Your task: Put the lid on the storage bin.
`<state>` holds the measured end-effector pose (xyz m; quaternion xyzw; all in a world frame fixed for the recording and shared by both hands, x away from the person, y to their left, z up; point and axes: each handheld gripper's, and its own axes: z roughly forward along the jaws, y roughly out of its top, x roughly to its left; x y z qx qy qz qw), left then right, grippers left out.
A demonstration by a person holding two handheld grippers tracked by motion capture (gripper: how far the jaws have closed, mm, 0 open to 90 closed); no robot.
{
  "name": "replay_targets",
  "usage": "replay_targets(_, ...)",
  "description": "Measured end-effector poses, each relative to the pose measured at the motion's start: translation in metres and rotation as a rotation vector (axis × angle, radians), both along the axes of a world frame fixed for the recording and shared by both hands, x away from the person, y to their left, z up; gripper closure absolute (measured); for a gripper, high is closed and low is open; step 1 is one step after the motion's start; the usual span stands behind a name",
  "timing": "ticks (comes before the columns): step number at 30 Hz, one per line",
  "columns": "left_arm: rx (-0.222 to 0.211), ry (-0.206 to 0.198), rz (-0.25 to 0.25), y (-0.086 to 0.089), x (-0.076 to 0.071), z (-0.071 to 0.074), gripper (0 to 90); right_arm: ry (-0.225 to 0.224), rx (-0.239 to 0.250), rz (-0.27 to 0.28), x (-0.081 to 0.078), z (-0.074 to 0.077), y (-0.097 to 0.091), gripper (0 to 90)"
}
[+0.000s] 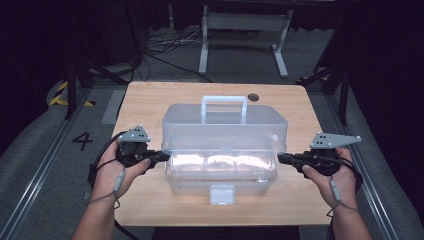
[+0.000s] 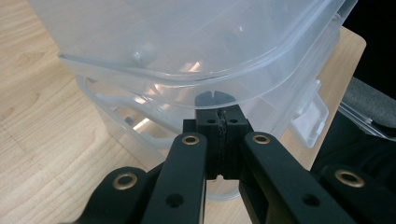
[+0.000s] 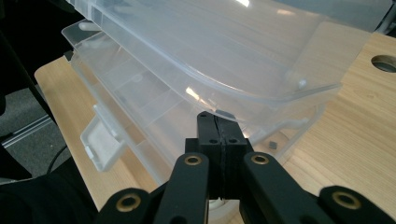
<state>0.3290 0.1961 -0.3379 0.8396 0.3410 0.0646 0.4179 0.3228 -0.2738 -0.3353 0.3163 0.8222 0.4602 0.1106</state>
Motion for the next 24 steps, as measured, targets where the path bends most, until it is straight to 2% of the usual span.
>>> replay_targets(7, 0.02, 0.019, -0.013, -0.0012, 0.0, -0.0017, 89.7, 0.024, -0.026, 0.014, -0.0002, -0.0005, 0.0008, 90.0)
replay_targets(24, 0.103, 0.073, -0.059, -0.0041, -0.0001, -0.0058, 89.6, 0.09, -0.116, 0.046, -0.0002, -0.0046, 0.005, 90.0)
